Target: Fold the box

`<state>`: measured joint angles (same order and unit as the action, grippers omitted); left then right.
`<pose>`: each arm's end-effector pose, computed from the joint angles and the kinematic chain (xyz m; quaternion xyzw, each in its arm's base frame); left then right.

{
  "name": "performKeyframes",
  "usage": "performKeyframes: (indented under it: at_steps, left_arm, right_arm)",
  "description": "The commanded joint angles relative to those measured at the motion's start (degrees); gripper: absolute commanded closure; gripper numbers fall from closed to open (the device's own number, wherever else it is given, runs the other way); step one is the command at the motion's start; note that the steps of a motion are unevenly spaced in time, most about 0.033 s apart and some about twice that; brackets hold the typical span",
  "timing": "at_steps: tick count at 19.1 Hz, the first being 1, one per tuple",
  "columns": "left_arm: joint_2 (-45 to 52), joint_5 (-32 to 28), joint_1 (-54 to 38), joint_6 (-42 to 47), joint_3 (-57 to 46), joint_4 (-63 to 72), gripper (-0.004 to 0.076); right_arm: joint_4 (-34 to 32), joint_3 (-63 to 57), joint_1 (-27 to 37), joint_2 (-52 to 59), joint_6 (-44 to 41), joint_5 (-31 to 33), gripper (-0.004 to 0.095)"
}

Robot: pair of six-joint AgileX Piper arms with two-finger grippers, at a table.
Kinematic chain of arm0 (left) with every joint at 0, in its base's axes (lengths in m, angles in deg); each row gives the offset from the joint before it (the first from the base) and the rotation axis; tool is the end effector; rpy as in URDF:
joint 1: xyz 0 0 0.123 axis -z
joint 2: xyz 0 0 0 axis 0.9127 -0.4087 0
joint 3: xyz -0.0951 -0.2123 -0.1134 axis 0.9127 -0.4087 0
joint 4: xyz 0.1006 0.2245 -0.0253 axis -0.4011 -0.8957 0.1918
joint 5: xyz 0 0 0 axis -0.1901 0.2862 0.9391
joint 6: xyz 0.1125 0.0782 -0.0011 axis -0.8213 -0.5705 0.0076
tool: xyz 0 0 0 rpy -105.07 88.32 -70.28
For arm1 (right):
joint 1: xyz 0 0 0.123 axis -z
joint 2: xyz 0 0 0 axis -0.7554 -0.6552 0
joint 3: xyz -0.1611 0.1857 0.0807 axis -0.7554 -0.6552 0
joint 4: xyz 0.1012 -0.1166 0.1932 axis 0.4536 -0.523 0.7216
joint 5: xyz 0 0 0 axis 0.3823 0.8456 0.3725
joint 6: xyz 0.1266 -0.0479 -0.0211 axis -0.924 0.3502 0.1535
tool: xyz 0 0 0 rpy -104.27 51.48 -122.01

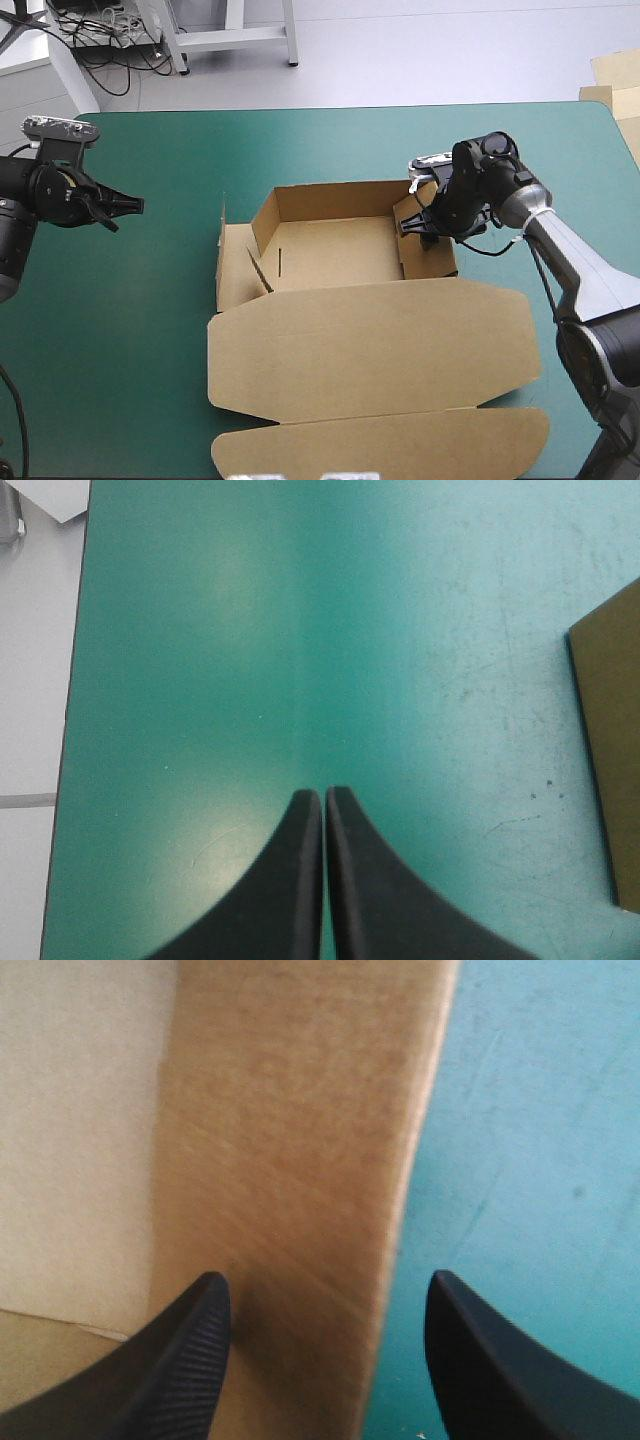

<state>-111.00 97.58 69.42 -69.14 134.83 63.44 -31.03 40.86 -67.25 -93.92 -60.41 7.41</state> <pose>0.2971 0.0024 0.3506 0.0185 0.9424 0.0670 0.3271 0.3602 0.1220 0.2233 -0.1481 0.9801 0.0342 0.1280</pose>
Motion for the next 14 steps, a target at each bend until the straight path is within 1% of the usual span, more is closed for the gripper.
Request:
performKeyframes:
  at_steps: [1,3,6,8,10,11,14]
  left_arm:
    - [1.55,-1.89,-0.14,0.49,1.61,0.96,0.0728]
    - [1.55,-1.76,-0.14,0.30,1.61,2.67,0.0728]
    - [1.55,-1.09,-0.14,0.30,1.61,2.38,0.0728]
    - [1.55,-0.74,-0.14,0.30,1.61,2.14,0.0728]
    - [1.43,-0.74,-0.14,0.30,1.61,2.14,0.0734]
    - [1.30,-0.64,-0.14,0.42,1.61,2.14,0.0734]
    - [0.44,-0.53,-0.02,0.54,1.61,2.14,0.0734]
  right_arm:
    - [2.78,1.34,0.00,1.69,0.62,-4.41,0.0369]
    - [3.36,1.34,0.00,0.95,0.13,-5.99,0.0369]
    - [2.68,1.34,0.00,-1.34,0.04,-5.01,0.0370]
    - [3.02,1.34,0.00,-2.99,0.04,-4.14,0.0461]
    - [3.00,1.47,0.00,-2.87,-0.70,-3.79,0.0864]
    - [2.85,1.70,0.11,-2.75,-1.32,-3.44,0.0918]
    - [3.14,2.92,1.35,-0.89,-1.15,-1.70,0.0928]
